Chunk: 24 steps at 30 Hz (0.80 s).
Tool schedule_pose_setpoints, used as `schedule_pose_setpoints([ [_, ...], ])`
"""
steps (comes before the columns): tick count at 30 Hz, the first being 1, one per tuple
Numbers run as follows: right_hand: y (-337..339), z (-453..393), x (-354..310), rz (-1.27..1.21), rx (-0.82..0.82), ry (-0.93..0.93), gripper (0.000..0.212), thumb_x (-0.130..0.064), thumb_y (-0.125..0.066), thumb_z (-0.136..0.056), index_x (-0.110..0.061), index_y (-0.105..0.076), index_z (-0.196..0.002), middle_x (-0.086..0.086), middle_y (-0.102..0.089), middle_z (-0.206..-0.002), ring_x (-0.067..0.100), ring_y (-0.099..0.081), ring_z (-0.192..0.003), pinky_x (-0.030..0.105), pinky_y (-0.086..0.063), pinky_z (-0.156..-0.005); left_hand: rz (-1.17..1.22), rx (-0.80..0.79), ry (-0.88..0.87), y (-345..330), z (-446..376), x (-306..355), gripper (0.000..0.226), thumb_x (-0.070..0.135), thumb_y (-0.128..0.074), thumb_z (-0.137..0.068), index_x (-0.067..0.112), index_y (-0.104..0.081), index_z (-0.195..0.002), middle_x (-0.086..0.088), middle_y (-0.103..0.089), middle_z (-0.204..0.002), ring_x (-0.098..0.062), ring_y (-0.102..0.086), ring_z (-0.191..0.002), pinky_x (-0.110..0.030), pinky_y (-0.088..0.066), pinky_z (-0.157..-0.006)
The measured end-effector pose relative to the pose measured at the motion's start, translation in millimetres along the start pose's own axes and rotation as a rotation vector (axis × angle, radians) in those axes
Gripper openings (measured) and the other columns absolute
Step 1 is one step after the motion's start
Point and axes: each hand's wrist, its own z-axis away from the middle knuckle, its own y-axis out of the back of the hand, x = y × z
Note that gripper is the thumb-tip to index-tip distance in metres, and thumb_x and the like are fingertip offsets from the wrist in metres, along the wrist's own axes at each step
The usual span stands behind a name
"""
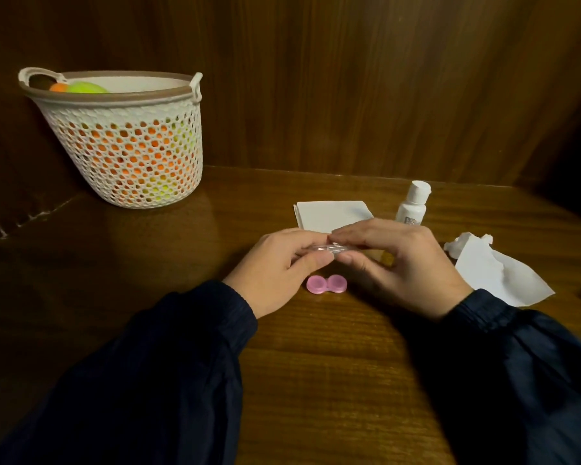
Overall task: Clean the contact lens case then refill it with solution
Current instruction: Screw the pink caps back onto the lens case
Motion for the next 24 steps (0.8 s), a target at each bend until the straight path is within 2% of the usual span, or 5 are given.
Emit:
schedule_pose_setpoints([
  [4,5.6,-2.3,-7.5,0.076,-0.051,0.07,0.03,-0.028,-0.071,-0.098,-0.015,-0.079,-0.123,-0.001,-0.08,-0.117,0.009,-0.074,-0.104,0.013,-0.053,-0.095,0.037,0.012,0.053,-0.3,-0.5,0.1,0.034,0.023,-0.065,-0.104,0.023,-0.069,-0.138,0.009,-0.074,-0.126,-0.006,-0.069,-0.115,-0.043,-0.058,-0.104],
  [6,6.1,-2.3,-10.2,0.14,-0.073,0.095,0.027,-0.022,-0.073,-0.098,-0.013,-0.08,-0.122,0.003,-0.081,-0.115,0.016,-0.076,-0.102,0.022,-0.056,-0.093,0.052,0.012,0.077,-0.4,-0.6,-0.2,0.038,0.024,-0.066,-0.103,0.023,-0.067,-0.141,0.009,-0.074,-0.129,-0.006,-0.068,-0.118,-0.042,-0.057,-0.107],
  [12,2.9,-3.6,-15.0,0.227,-0.086,0.07,0.021,-0.012,-0.073,-0.1,-0.006,-0.078,-0.12,0.01,-0.079,-0.113,0.027,-0.076,-0.098,0.044,-0.064,-0.083,0.098,0.027,0.094,-1.9,2.2,2.3,0.028,0.027,-0.065,-0.104,0.032,-0.072,-0.131,0.016,-0.078,-0.113,-0.003,-0.073,-0.106,-0.042,-0.059,-0.103],
  [19,-6.5,-6.3,-18.8,0.373,-0.09,0.055,0.029,-0.002,-0.079,-0.092,-0.007,-0.073,-0.121,0.01,-0.077,-0.109,0.031,-0.075,-0.087,0.047,-0.065,-0.072,0.128,0.049,0.096,-1.6,1.1,5.8,0.033,0.026,-0.061,-0.106,0.019,-0.069,-0.137,0.008,-0.078,-0.119,-0.007,-0.075,-0.104,-0.045,-0.06,-0.101],
  [24,-7.1,-6.2,-18.0,0.331,-0.006,0.039,0.023,-0.01,-0.078,-0.096,-0.008,-0.075,-0.119,0.007,-0.079,-0.107,0.028,-0.076,-0.088,0.046,-0.064,-0.072,0.169,0.041,0.094,0.1,-0.6,3.8,0.035,0.023,-0.062,-0.105,0.022,-0.066,-0.14,0.007,-0.076,-0.126,-0.006,-0.074,-0.107,-0.041,-0.06,-0.102],
])
